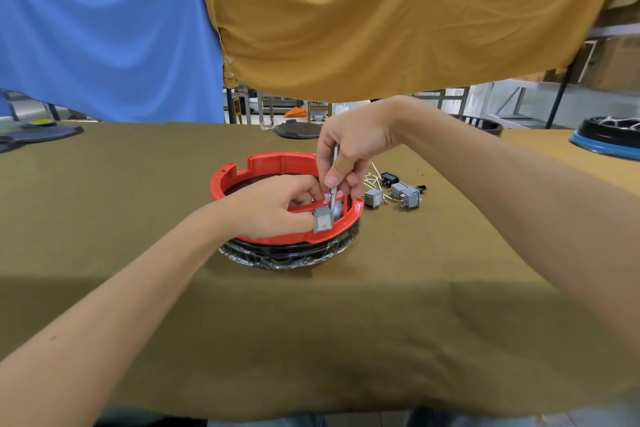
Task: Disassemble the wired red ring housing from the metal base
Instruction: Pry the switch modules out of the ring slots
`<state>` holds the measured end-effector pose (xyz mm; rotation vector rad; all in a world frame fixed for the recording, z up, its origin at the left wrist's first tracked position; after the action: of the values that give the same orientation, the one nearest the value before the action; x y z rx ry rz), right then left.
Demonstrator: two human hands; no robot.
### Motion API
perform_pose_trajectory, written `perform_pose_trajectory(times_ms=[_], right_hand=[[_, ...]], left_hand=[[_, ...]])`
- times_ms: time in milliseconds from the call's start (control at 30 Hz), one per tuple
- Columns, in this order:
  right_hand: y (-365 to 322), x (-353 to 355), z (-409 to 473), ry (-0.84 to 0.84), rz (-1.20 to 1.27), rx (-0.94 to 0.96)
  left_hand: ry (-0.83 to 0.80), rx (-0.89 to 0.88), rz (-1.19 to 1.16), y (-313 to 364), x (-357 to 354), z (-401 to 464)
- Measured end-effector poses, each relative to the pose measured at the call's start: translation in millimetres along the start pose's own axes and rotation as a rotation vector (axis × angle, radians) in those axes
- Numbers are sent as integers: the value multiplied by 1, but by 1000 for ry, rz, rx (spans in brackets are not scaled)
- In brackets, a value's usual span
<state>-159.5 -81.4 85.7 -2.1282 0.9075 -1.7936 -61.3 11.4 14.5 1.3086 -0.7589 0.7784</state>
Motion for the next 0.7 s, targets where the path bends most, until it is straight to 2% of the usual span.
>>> perform_pose_trajectory(times_ms=[167, 267, 533, 700], right_hand=[[0, -8, -11, 143, -191, 54], [-3, -13, -8, 168, -294, 67], [1, -5, 2, -2, -45, 10], [7, -5, 2, -25, 17, 2]], left_hand=[[15, 17, 52, 0, 2, -2], [5, -3, 46, 2, 2, -1], [-34, -6, 4, 2, 1, 0], [-42, -4, 18, 4, 0, -1]])
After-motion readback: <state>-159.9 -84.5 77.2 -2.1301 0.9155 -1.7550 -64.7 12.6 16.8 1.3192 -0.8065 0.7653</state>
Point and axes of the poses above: each hand's wrist, its own z-axis towards the middle knuckle, its own x-axis out of the back of the hand, y = z × x, the point moved 4 cm from there along z, towards the middle knuckle, and after that the axes turned 10 degrees about x, right-handed, at the moved point
